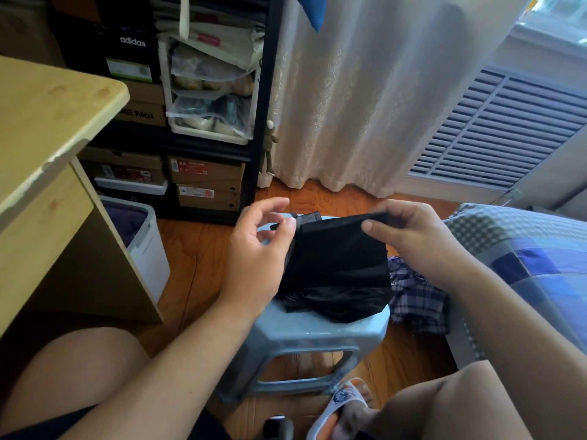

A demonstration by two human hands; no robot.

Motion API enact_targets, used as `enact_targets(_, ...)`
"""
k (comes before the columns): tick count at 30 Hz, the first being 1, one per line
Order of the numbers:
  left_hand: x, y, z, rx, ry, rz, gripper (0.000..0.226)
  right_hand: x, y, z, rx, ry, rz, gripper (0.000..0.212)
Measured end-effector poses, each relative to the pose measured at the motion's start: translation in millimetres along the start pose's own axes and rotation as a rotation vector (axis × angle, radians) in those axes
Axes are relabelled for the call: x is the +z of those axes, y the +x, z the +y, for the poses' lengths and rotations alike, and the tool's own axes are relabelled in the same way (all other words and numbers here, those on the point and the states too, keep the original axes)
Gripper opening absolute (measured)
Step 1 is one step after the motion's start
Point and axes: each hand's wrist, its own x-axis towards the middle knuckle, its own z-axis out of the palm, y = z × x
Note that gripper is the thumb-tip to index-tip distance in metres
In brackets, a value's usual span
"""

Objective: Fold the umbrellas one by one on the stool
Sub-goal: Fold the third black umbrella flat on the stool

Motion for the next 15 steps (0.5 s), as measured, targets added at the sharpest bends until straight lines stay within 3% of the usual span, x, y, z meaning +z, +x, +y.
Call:
enact_targets(3,-4.8,20.0,-7.9,-0.108,0.010,-0.325,0.047,1.1,2.7,1.2,0.008,0.011,0.006,0.007)
enact_targets(5,-2.8,29.9,-10.9,-0.146,0.016,-0.422,0.041,2.5,7.3,1.9,0.022,0.025,0.006,0.006)
enact_targets(8,3.2,40.6,-16.3,-0.152,-0.043,-0.263,0.012,3.4,18.8,6.9,0.060,0.130,-0.022,0.014)
enact_targets(12,9.4,53.0,-32.3,-0.359,-0.164,-0.074,0.012,0.8,40.5,31.1,0.279,0.217,-0.206,0.068)
enact_targets(15,14.8,70.0,-50.1,-0.441,-0.131,0.042,0.006,-0.6,50.8,52.8,0.344,0.084,-0.258,0.062)
